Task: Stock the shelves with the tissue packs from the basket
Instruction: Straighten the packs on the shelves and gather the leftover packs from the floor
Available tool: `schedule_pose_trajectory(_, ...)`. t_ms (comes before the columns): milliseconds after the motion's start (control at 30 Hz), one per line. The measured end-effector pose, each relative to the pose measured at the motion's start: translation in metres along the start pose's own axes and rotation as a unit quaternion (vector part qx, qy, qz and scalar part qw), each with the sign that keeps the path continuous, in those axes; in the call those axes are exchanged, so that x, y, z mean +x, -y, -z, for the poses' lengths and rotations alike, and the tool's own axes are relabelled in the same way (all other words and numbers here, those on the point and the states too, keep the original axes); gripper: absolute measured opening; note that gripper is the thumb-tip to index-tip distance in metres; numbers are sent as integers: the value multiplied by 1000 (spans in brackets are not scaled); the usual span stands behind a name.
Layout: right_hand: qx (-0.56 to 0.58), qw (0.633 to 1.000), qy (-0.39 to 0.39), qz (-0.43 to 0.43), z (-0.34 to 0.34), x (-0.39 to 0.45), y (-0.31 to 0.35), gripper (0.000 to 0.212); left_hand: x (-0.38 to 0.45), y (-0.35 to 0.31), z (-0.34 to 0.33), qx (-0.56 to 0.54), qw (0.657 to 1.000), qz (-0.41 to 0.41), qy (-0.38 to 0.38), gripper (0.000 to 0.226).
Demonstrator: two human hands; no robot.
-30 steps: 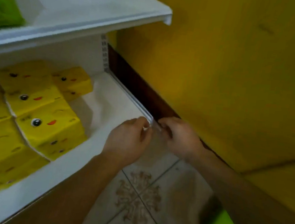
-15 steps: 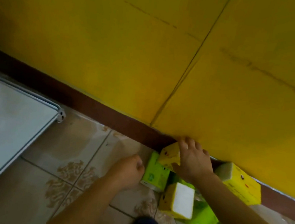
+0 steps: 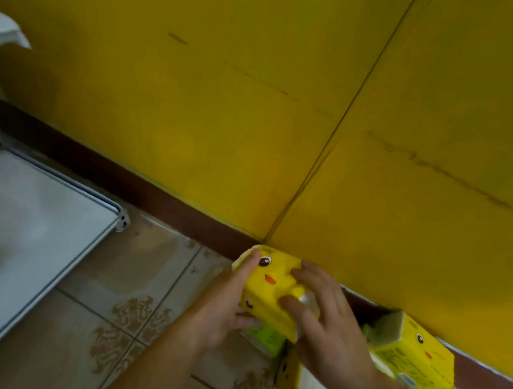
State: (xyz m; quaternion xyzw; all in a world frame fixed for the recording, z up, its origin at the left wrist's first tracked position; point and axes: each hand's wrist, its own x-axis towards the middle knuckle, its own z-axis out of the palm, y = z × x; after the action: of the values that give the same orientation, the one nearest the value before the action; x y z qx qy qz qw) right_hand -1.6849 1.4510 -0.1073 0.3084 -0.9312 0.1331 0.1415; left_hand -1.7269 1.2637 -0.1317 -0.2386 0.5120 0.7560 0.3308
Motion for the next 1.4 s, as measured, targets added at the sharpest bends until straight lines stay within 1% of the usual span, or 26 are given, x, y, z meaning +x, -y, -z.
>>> schedule_pose_trajectory(67, 3, 999, -4, 49, 12, 6, 14, 29, -16, -9, 4, -23, 999, -43, -9, 72)
schedule_pose_trajectory(133, 36, 999, -2, 39, 22, 14, 27, 50, -35, -18, 13, -37, 995, -91, -32, 62)
schedule_pose_trajectory(167, 71, 997, -11, -1, 29, 20, 35, 61, -42, -22, 19, -47, 991, -119, -43, 53)
schedule_pose_trajectory(233, 143, 980, -42, -133, 36, 35, 48, 69, -58, -31, 30, -84, 980, -170, -64, 43)
schedule_pose_trajectory(300, 239, 933, -33, -267, 35, 62, 62, 71, -72, -40, 35, -108, 965, -225, -85, 43)
schedule_pose_trajectory(333, 324, 891, -1, -318, 30, 76, 67, 69, -79, -44, 35, -124, 956, -245, -103, 42)
schedule_pose_trajectory(400, 481, 790, 59, -376, 11, 106, 76, 55, -84, -46, 44, -165, 941, -259, -142, 39)
schedule_pose_trajectory(433, 496, 781, 54, -377, -1, 118, 79, 49, -86, -45, 50, -174, 937, -255, -163, 38)
schedule_pose_trajectory(467, 490, 790, 34, -367, -13, 130, 84, 47, -87, -45, 61, -151, 936, -251, -194, 42)
schedule_pose_trajectory(500, 472, 806, 18, -356, -26, 141, 89, 47, -86, -44, 73, -89, 939, -248, -223, 48)
schedule_pose_trajectory(533, 459, 820, 9, -342, -40, 151, 94, 46, -87, -43, 86, -24, 937, -242, -251, 45)
schedule_pose_trajectory(567, 449, 832, 16, -326, -54, 163, 100, 44, -88, -42, 100, 19, 927, -240, -287, 34)
schedule_pose_trajectory(600, 448, 840, 32, -304, -70, 175, 107, 44, -88, -42, 114, 48, 914, -241, -324, 26)
schedule_pose_trajectory(700, 480, 840, 83, -239, -117, 211, 136, 59, -94, -49, 158, 146, 858, -241, -430, 45)
schedule_pose_trajectory(733, 491, 835, 85, -232, -133, 224, 145, 60, -95, -52, 174, 178, 840, -228, -459, 48)
schedule_pose_trajectory(800, 503, 829, 78, -234, -160, 251, 160, 55, -98, -63, 206, 181, 805, -209, -525, 44)
schedule_pose_trajectory(867, 528, 811, 76, -239, -186, 279, 177, 48, -114, -72, 229, 311, 746, -195, -556, 41)
schedule_pose_trajectory(933, 544, 801, 85, -233, -213, 304, 200, 41, -122, -73, 263, 414, 663, -179, -597, 51)
schedule_pose_trajectory(967, 547, 801, 89, -225, -225, 316, 212, 35, -128, -72, 278, 471, 612, -144, -618, 58)
schedule_pose_trajectory(1033, 537, 810, 95, -214, -252, 339, 235, 31, -136, -65, 307, 565, 573, -16, -594, 67)
schedule_pose_trajectory(1100, 503, 823, 130, -227, -278, 356, 258, 36, -139, -57, 330, 586, 579, 39, -566, 82)
schedule_pose_trajectory(1167, 476, 832, 170, -230, -298, 364, 276, 43, -138, -50, 345, 594, 588, 47, -548, 92)
schedule_pose_trajectory(1233, 433, 861, 178, -198, -310, 362, 290, 53, -135, -43, 352, 600, 589, 39, -541, 90)
schedule_pose_trajectory(1300, 342, 914, 169, -138, -315, 358, 298, 63, -136, -44, 353, 593, 593, 38, -544, 86)
schedule_pose_trajectory(1333, 311, 927, 170, -121, -317, 356, 300, 65, -136, -44, 354, 587, 596, 32, -547, 84)
schedule_pose_trajectory(1400, 311, 924, 191, -111, -320, 357, 300, 66, -136, -44, 352, 580, 596, 28, -554, 83)
